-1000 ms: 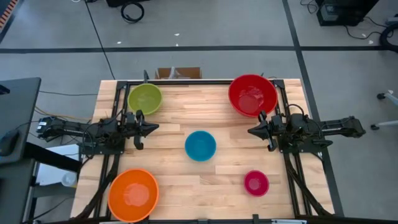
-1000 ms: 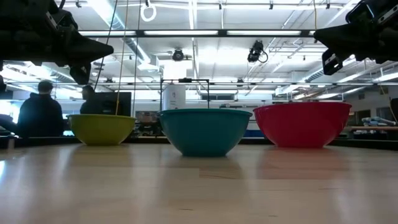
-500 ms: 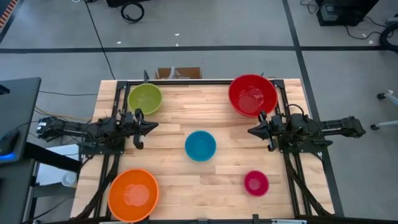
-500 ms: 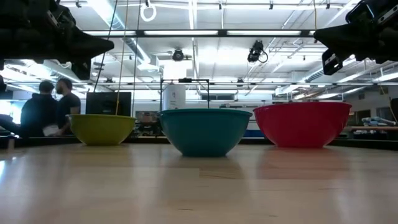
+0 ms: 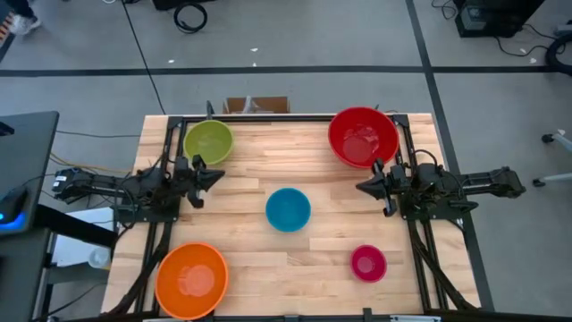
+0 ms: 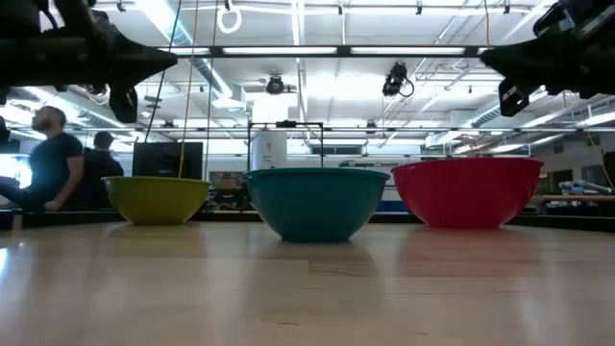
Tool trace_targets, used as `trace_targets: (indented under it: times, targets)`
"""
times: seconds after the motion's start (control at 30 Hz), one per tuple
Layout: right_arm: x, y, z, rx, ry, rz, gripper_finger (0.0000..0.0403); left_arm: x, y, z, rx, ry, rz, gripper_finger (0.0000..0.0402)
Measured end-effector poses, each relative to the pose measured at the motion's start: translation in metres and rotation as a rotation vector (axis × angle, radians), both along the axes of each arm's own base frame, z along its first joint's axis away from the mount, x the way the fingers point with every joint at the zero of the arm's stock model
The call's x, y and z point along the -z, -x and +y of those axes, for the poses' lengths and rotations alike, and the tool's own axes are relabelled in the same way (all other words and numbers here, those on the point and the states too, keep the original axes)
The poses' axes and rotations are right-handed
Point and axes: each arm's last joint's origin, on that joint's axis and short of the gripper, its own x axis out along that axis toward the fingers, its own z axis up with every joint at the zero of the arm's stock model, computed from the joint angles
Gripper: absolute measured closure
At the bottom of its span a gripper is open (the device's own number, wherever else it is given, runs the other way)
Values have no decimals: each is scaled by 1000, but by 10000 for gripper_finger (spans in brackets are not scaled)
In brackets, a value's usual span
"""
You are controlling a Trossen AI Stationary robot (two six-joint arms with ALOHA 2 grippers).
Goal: Nest bowls inside each other
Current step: Stack the orange bowl on top of the red bowl
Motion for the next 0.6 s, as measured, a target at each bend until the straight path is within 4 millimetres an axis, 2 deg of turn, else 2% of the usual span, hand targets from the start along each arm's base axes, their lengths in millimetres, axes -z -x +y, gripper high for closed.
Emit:
trace_targets:
  times: [0.07,0.2,0.33,0.5,0.6]
  targets:
    - [-4,1,-2,62,-42,-40,391,-3,1,2,-58,51,-39,401]
    - [-14,3,-2,22,-230,-158,391,-4,2,3,-97,118,-62,401]
    - [-18,5,-6,113,-400,-243,391,-22,-2,2,-57,183,-98,401]
    - [-16,7,-14,304,-736,-348,391,-37,-20,-3,14,141,22,401]
    - [-13,6,-16,381,-768,-348,391,-41,-33,-5,15,162,78,401]
